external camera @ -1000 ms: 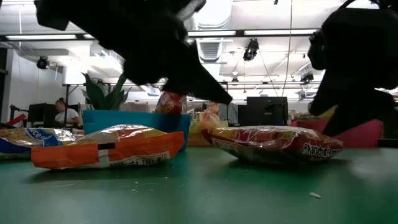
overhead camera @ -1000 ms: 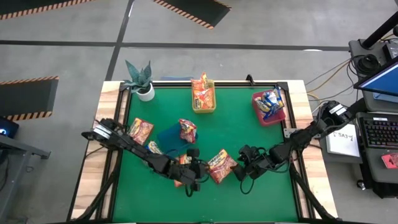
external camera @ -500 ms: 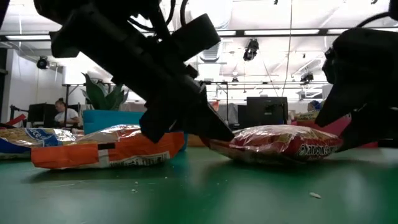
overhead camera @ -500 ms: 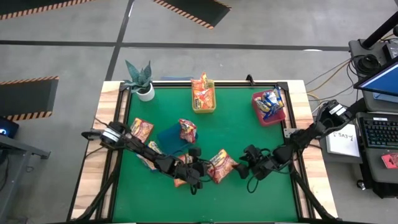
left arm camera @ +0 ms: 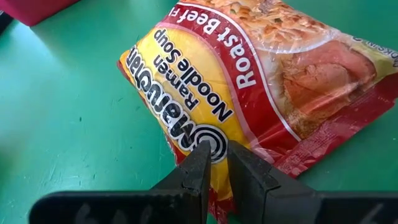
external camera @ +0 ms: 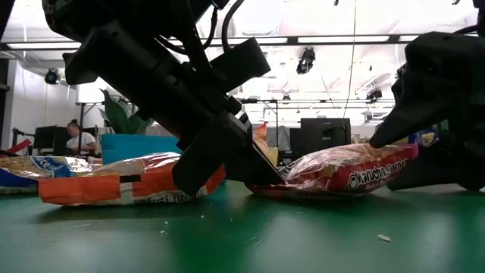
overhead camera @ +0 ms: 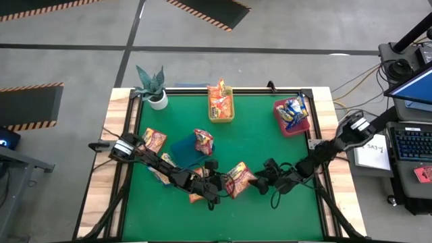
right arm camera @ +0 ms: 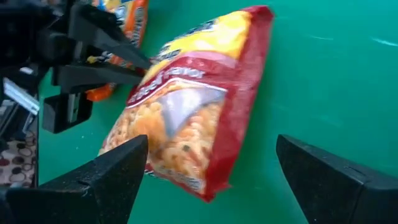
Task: Sort Maruchan noodles
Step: Put the red noodle pack into the blue bin
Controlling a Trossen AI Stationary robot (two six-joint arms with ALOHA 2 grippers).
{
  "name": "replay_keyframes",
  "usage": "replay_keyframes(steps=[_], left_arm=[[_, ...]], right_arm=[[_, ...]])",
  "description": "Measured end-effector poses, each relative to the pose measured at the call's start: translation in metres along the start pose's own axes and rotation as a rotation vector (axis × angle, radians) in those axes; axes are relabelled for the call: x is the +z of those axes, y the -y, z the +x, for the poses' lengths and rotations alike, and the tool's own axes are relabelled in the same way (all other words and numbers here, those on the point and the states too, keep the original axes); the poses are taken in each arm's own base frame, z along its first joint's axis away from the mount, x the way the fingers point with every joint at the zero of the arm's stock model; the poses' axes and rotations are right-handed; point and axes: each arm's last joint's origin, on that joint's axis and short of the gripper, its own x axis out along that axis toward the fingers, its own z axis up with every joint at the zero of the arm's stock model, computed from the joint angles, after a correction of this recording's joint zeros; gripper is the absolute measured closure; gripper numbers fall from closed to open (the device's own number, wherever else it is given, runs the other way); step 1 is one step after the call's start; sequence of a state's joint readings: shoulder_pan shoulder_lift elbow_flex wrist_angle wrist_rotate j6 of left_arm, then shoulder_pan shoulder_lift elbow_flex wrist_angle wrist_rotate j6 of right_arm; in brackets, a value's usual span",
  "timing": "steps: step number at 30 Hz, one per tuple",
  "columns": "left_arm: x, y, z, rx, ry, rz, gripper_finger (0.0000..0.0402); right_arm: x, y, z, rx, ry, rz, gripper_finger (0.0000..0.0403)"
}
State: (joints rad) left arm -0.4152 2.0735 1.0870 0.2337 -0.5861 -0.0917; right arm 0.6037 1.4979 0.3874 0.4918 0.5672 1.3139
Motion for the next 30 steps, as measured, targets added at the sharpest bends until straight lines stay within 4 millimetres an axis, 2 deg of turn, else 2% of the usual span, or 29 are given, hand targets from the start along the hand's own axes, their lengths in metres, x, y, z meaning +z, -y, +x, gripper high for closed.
replay_keyframes(steps=[5,12,30], left_arm=[[0.0,0.0,0.0,0.0,0.001,-0.001,0.0363],[0.0,0.0,0.0,-0.001,0.007,-0.005,0.0363],[0.002,0.0,0.0,-0.004,0.021,-0.015,0.0363]], right_arm=[[-0.001,-0.01,0.011,0.056,0.025,-0.013,0.006],[0.008,-0.025,0.024,0.094,0.044,-0.033,0.0075],[0.004,-0.033,0.049,0.055,0.075,-0.094,0.0078]])
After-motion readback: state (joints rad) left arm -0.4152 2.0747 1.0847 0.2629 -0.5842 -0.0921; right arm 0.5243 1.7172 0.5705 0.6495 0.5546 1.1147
